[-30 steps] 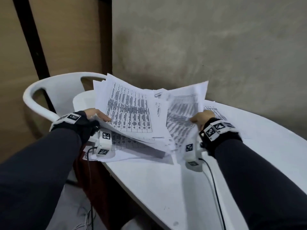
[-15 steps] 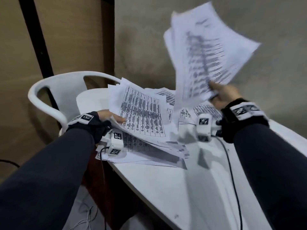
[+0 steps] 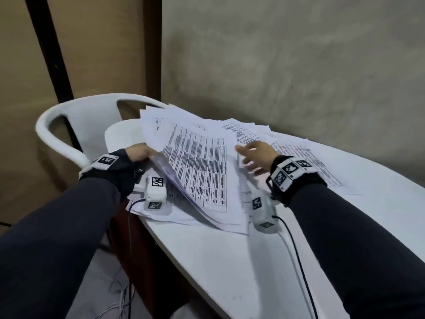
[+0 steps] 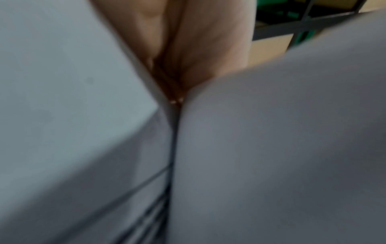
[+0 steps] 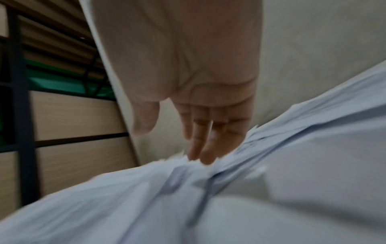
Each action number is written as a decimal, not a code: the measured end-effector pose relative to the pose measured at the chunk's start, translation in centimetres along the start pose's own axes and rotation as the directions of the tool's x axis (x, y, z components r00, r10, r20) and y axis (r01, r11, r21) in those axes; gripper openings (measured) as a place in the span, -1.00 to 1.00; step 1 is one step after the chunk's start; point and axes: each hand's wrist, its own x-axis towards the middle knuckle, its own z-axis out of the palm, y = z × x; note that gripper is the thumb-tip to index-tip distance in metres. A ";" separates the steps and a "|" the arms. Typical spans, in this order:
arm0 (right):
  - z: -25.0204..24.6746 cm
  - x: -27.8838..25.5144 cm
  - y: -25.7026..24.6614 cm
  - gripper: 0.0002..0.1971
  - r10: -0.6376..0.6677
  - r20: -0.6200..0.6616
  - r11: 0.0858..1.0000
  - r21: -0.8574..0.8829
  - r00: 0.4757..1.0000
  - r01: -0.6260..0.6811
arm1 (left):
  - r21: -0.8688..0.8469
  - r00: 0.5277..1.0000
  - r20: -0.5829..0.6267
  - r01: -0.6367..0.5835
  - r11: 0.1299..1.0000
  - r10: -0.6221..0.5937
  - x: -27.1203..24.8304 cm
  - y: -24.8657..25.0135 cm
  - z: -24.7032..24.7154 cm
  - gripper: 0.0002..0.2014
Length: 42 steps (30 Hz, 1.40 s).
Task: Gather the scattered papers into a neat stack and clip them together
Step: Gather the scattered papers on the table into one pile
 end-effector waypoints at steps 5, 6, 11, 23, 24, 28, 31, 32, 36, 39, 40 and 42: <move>-7.9 2.6 7.1 -0.46 0.135 -0.314 0.902 -0.353 0.940 -0.248 | -0.319 0.997 0.008 -0.073 0.945 0.080 1.2 0.1 -1.8 -0.77; -8.8 2.9 8.4 -0.41 0.195 -0.308 0.860 -0.404 0.931 -0.313 | -0.287 0.998 -0.011 -0.060 0.956 0.060 1.9 0.1 -1.9 -0.84; -8.9 4.1 10.2 -0.43 0.267 -0.197 0.753 -0.568 0.943 -0.332 | 0.138 0.984 -0.117 0.152 0.979 -0.136 5.3 0.5 -1.0 -0.76; -6.1 6.6 4.4 -0.51 0.106 -0.238 0.833 -0.510 0.965 -0.217 | 0.138 0.980 -0.109 0.180 0.974 -0.165 5.3 0.9 0.4 -0.61; -6.7 6.2 5.3 -0.57 0.128 -0.299 0.806 -0.525 0.946 -0.274 | 0.157 0.977 -0.111 0.201 0.967 -0.185 5.3 0.8 0.5 -0.46; -7.1 4.4 7.2 -0.53 0.307 -0.310 0.714 -0.550 0.900 -0.433 | 0.179 0.972 -0.102 0.229 0.957 -0.214 4.7 1.5 0.8 -0.49; -6.3 6.1 6.5 -0.36 0.335 -0.267 0.786 -0.449 0.904 -0.424 | 0.194 0.956 -0.174 0.268 0.944 -0.235 4.5 2.0 1.0 -0.63; -6.2 7.7 6.6 -0.23 0.347 -0.267 0.820 -0.380 0.899 -0.429 | 0.190 0.959 -0.176 0.254 0.948 -0.222 4.6 2.0 1.1 -0.61; -4.4 12.6 7.7 0.32 0.398 -0.343 0.895 -0.057 0.851 -0.441 | 0.155 0.971 -0.128 0.219 0.963 -0.200 4.6 1.5 1.1 -0.41; -2.8 11.2 5.8 0.34 0.411 -0.358 0.889 -0.044 0.838 -0.455 | 0.212 0.959 -0.162 0.266 0.940 -0.234 4.9 1.7 0.9 -0.56; -2.6 11.0 5.2 0.11 0.388 -0.352 0.898 -0.063 0.852 -0.435 | 0.231 0.956 -0.174 0.272 0.934 -0.235 5.0 1.8 0.8 -0.64; -2.4 11.3 4.6 -0.25 0.355 -0.324 0.918 -0.057 0.877 -0.392 | 0.220 0.956 -0.172 0.273 0.937 -0.238 5.1 1.9 0.5 -0.68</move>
